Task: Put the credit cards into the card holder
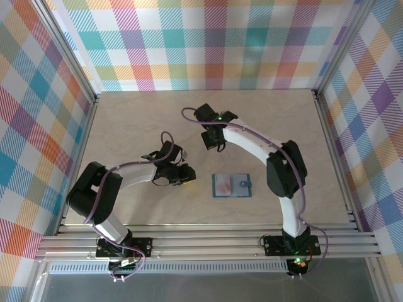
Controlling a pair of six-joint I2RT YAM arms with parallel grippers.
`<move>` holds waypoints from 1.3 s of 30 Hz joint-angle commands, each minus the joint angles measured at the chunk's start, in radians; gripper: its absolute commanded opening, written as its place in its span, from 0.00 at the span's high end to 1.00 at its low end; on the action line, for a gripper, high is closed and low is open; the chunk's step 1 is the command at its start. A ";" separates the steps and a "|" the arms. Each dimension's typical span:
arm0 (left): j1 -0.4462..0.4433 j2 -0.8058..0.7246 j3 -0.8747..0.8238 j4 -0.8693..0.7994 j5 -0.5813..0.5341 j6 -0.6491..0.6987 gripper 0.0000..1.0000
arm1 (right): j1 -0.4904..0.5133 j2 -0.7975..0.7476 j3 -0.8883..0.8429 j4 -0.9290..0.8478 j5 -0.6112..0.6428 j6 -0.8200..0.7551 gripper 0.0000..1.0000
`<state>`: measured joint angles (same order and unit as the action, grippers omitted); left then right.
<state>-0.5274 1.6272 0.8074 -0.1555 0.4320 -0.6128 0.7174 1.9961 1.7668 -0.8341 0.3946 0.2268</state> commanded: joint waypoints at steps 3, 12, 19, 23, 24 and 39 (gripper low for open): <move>-0.002 -0.042 -0.003 -0.017 -0.010 0.022 0.73 | 0.010 -0.266 -0.135 0.056 0.000 0.046 1.00; -0.126 -0.019 0.046 0.010 0.016 0.075 0.64 | -0.100 -0.673 -0.701 0.352 -0.467 0.176 1.00; -0.212 0.052 0.103 -0.008 -0.010 0.113 0.64 | -0.211 -0.859 -0.995 0.527 -0.750 0.254 1.00; -0.238 0.097 0.134 -0.030 -0.034 0.132 0.65 | -0.245 -0.857 -1.104 0.618 -0.854 0.293 1.00; -0.243 0.106 0.139 -0.034 -0.039 0.134 0.65 | -0.253 -0.841 -1.126 0.643 -0.880 0.301 1.00; -0.259 0.182 0.179 -0.078 -0.090 0.152 0.77 | -0.304 -0.725 -1.227 0.770 -0.878 0.265 1.00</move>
<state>-0.7765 1.7908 0.9680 -0.1902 0.3603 -0.4797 0.4248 1.2472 0.5652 -0.1253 -0.4820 0.5117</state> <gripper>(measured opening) 0.233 0.053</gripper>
